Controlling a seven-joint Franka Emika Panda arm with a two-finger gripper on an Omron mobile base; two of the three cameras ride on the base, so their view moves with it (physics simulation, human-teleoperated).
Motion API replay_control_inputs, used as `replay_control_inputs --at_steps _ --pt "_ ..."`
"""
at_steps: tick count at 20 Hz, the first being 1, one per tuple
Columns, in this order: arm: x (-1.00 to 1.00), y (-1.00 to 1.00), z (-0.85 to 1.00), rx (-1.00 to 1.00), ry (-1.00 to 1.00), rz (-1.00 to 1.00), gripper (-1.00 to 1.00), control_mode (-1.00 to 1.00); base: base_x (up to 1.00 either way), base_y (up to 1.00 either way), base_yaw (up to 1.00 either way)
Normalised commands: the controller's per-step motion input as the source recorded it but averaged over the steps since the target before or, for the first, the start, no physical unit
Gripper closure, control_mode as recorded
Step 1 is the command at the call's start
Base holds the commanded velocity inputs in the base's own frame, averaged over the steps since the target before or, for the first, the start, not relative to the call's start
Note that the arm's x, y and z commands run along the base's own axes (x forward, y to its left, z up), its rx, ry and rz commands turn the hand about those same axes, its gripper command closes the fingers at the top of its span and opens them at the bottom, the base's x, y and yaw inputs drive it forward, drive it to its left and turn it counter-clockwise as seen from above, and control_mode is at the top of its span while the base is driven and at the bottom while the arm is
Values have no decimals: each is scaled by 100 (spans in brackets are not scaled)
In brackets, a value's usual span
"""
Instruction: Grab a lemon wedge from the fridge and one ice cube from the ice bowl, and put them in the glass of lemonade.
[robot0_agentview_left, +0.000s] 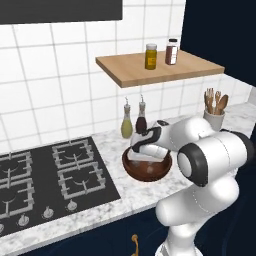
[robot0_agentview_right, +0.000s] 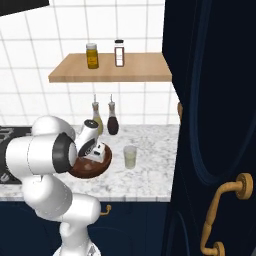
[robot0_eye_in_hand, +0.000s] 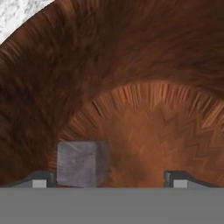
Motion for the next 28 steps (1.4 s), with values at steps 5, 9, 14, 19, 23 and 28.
replay_control_inputs --at_steps 5,9,14,19,23,28 --pt "14 1 -11 0 -7 0 -100 -100 0 0 0" --pt "0 0 -19 -1 -5 0 100 -100 0 0 0" --pt "0 0 -16 0 0 0 100 -100 0 0 0" --pt "0 0 -7 0 1 0 100 -100 0 0 0" --pt "0 0 -8 0 4 0 100 -100 0 0 0" --pt "-7 0 4 0 0 1 100 -100 0 0 0"
